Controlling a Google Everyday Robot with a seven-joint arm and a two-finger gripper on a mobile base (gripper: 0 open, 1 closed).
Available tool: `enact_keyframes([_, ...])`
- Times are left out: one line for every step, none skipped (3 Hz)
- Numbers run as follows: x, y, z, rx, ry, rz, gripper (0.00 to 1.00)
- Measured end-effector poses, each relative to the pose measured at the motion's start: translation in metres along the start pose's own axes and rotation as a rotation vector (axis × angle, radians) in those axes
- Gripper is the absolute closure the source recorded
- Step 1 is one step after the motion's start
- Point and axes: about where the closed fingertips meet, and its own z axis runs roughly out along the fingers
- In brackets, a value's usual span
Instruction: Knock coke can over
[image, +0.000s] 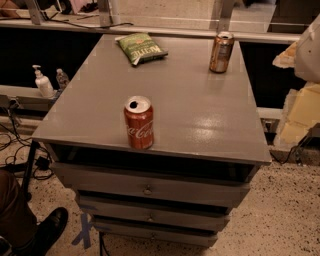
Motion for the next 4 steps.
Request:
enact_keyframes([0.0,0.0,0.0,0.0,0.0,0.0,0.0])
enact_keyframes([-0.002,0.0,0.001,0.008,-0.017,0.006,0.0])
enact_keyframes([-0.012,-0.001,0.012,0.022,-0.092,0.034,0.0])
enact_keyframes([-0.036,-0.005,0.033,0.038,-0.222,0.068,0.0])
